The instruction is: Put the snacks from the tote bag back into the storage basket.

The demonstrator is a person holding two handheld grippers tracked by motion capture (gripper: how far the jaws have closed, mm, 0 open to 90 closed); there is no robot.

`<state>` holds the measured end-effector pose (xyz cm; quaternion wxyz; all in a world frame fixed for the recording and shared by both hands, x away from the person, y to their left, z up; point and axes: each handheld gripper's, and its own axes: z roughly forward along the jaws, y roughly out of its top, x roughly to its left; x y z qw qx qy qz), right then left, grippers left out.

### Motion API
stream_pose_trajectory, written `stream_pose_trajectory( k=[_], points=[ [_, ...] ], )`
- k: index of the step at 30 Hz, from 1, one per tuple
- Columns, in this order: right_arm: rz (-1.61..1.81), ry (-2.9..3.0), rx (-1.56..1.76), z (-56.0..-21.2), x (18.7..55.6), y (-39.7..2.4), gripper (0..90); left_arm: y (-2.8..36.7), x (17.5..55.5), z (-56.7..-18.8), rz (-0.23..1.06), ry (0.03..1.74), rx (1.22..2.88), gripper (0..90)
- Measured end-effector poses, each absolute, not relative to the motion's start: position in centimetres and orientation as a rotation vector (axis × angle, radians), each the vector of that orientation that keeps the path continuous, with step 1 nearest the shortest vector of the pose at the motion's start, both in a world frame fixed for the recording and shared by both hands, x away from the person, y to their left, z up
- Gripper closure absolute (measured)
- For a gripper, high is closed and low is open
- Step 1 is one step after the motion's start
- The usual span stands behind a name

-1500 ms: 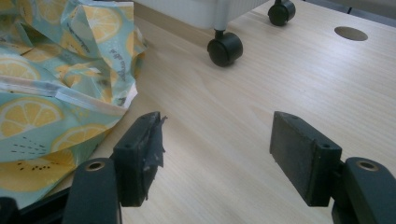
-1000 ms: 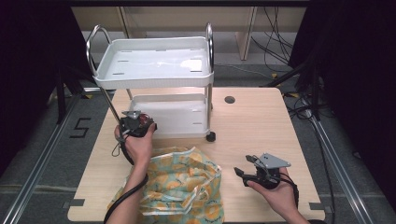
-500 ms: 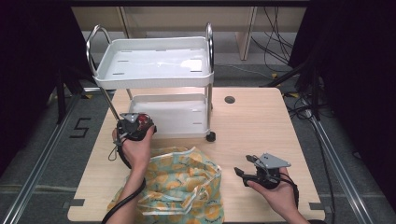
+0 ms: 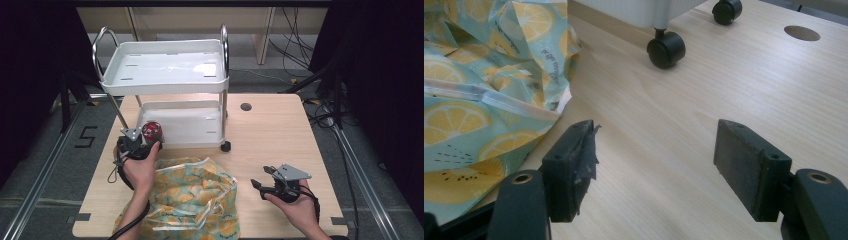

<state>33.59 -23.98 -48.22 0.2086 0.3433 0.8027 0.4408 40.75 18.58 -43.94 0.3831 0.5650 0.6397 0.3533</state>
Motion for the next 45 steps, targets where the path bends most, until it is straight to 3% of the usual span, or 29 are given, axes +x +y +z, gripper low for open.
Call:
stream_pose_trajectory(
  k=[30,45],
  points=[
    [1.223,2.227,0.957,-48.2,33.5,-24.0,34.0,22.9,33.8,-43.2,0.920,1.576,1.462,20.8],
    [1.220,2.224,0.959,-48.2,33.5,-24.0,34.0,23.9,29.8,-45.6,0.882,1.563,1.521,21.7]
  ],
)
